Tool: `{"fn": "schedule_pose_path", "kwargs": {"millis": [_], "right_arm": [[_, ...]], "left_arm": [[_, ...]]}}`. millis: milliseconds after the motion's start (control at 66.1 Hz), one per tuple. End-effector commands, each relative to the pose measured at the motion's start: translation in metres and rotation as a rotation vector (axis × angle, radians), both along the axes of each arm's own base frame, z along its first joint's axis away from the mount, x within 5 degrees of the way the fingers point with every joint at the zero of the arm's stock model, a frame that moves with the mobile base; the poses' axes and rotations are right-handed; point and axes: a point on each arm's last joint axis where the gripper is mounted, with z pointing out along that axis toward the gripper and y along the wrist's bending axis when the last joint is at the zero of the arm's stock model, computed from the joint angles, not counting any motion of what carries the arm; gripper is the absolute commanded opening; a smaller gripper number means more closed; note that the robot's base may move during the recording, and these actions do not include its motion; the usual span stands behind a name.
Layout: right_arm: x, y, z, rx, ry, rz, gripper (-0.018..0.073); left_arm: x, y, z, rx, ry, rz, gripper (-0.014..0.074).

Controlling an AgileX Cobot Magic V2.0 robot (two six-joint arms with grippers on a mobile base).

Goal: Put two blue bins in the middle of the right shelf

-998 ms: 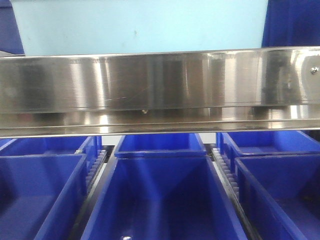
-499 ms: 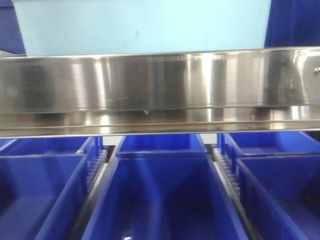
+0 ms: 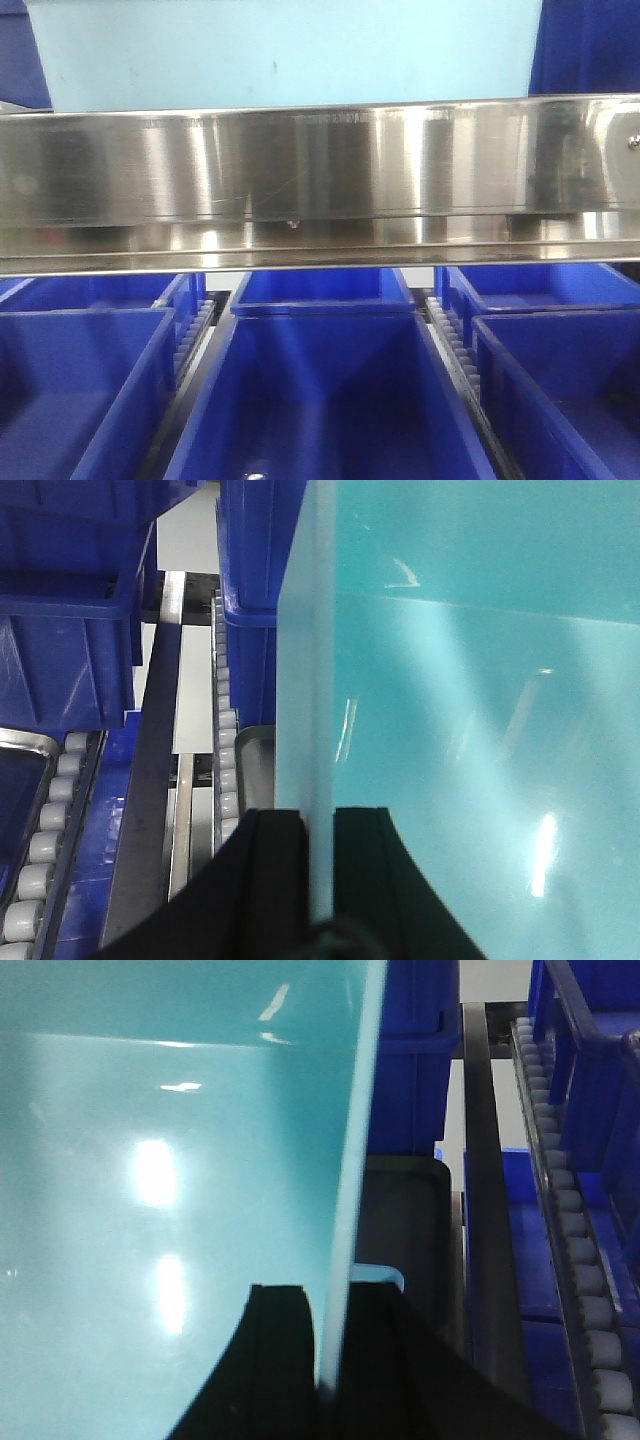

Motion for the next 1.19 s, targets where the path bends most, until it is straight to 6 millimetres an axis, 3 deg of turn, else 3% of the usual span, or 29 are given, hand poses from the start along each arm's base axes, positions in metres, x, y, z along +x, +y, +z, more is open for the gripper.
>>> {"fn": "schedule_pose_path", "kwargs": {"millis": [0, 257, 469, 907, 1180], "right_arm": [[-0.001, -0.002, 0.008, -0.020, -0.063, 0.001, -0.0162], [0.005, 0.000, -0.003, -0.034, 0.004, -0.004, -0.0162], [0.020, 0.004, -0.019, -0.002, -0.020, -0.023, -0.0159], [0.039, 0.009, -0.062, -0.017, -0.008, -0.030, -0.0159], [0.043, 0.011, -0.103, -0.024, 0.061, -0.026, -0.0159]], "left_arm": [[-0.008, -0.001, 0.013, -0.041, -0.065, -0.020, -0.0111], [-0.010, 0.001, 0.005, -0.022, 0.022, -0.008, -0.0111], [0.007, -0.005, -0.025, 0.003, 0.042, -0.019, -0.0111], [0.027, -0.014, -0.076, 0.012, 0.041, -0.052, -0.0111], [0.037, -0.017, -0.102, 0.032, 0.067, -0.061, -0.0111]]}}
